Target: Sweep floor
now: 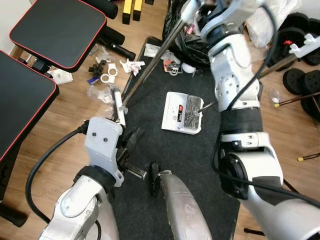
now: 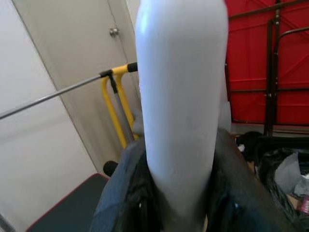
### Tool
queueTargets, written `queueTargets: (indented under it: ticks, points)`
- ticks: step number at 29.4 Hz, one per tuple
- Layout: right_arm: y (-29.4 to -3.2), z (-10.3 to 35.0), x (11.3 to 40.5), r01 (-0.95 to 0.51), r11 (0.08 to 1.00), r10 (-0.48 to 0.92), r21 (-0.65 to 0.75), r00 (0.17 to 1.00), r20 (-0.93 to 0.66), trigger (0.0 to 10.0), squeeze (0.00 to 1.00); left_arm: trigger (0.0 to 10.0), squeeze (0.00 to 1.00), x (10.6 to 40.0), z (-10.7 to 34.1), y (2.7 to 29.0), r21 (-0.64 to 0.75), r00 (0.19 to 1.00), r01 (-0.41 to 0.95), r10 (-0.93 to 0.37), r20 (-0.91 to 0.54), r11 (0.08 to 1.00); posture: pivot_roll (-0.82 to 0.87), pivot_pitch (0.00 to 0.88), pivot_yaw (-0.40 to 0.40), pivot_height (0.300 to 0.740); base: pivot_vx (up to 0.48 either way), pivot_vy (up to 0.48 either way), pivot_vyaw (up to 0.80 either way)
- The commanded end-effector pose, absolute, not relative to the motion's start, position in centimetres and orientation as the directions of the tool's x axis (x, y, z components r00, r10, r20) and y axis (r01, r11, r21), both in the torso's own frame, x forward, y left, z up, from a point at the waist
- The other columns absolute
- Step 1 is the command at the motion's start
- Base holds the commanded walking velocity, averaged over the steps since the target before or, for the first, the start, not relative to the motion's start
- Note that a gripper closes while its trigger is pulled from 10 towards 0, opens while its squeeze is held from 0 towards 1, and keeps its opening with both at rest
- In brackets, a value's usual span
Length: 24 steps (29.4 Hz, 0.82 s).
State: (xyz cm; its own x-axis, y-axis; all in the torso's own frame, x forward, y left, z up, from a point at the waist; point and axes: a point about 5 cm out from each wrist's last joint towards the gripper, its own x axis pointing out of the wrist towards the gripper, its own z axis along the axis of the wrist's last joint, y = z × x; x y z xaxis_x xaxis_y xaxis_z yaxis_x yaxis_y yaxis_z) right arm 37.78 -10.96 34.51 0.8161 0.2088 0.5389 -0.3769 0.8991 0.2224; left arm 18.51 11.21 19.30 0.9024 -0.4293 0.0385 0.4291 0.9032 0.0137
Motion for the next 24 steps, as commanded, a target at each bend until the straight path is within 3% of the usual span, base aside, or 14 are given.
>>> queueTargets:
  ticks: [1,6,8,11,13,15,17,24]
  points:
    - [-11.1,37.1,36.9,-0.397,0.883,0.189,0.249,0.788,0.586,10.0,0.0,10.0,0.0,18.0,19.0,10.7,-0.016,0.897,0.443,-0.442,0.018,0.897,-0.06,0.495,-0.212,0.74,0.0,0.0,0.0]
    - [-10.9,39.0,36.1,-0.431,0.859,0.164,0.276,0.743,0.649,10.0,0.0,10.0,0.0,18.0,19.0,10.5,-0.021,0.896,0.445,-0.445,0.012,0.895,-0.06,0.491,-0.213,0.74,0.0,0.0,0.0]
    - [-11.0,40.3,35.4,-0.417,0.88,0.128,0.227,0.669,0.732,10.0,0.0,10.0,0.0,17.9,18.9,10.4,-0.025,0.894,0.447,-0.447,0.009,0.894,-0.07,0.486,-0.217,0.74,0.0,0.0,0.0]
    - [-11.0,40.6,35.3,-0.399,0.895,0.125,0.199,0.653,0.747,10.0,0.0,10.0,0.0,17.9,18.9,10.4,-0.026,0.894,0.448,-0.448,0.008,0.894,-0.07,0.485,-0.22,0.74,0.0,0.0,0.0]
    - [-10.6,40.3,35.4,-0.324,0.942,0.153,0.083,0.637,0.756,10.0,0.0,10.0,0.0,17.8,18.9,10.4,-0.027,0.894,0.448,-0.448,0.007,0.894,-0.07,0.484,-0.222,0.74,0.0,0.0,0.0]
    - [-9.2,39.9,35.7,-0.384,0.923,0.256,0.012,0.639,0.725,10.0,0.0,10.0,0.0,17.8,19.0,10.5,-0.028,0.894,0.447,-0.447,0.005,0.894,-0.07,0.483,-0.223,0.74,0.0,0.0,0.0]
    - [-8.4,40.1,35.6,-0.502,0.863,0.312,0.049,0.607,0.731,10.0,0.0,10.0,0.0,17.8,19.0,10.5,-0.028,0.895,0.447,-0.447,0.004,0.894,-0.07,0.483,-0.224,0.74,0.0,0.0,0.0]
    - [-8.5,40.3,35.3,-0.507,0.849,0.217,0.148,0.591,0.776,10.0,0.0,10.0,0.0,18.0,19.0,10.6,-0.027,0.895,0.446,-0.447,0.003,0.894,-0.07,0.484,-0.223,0.74,0.0,0.0,0.0]
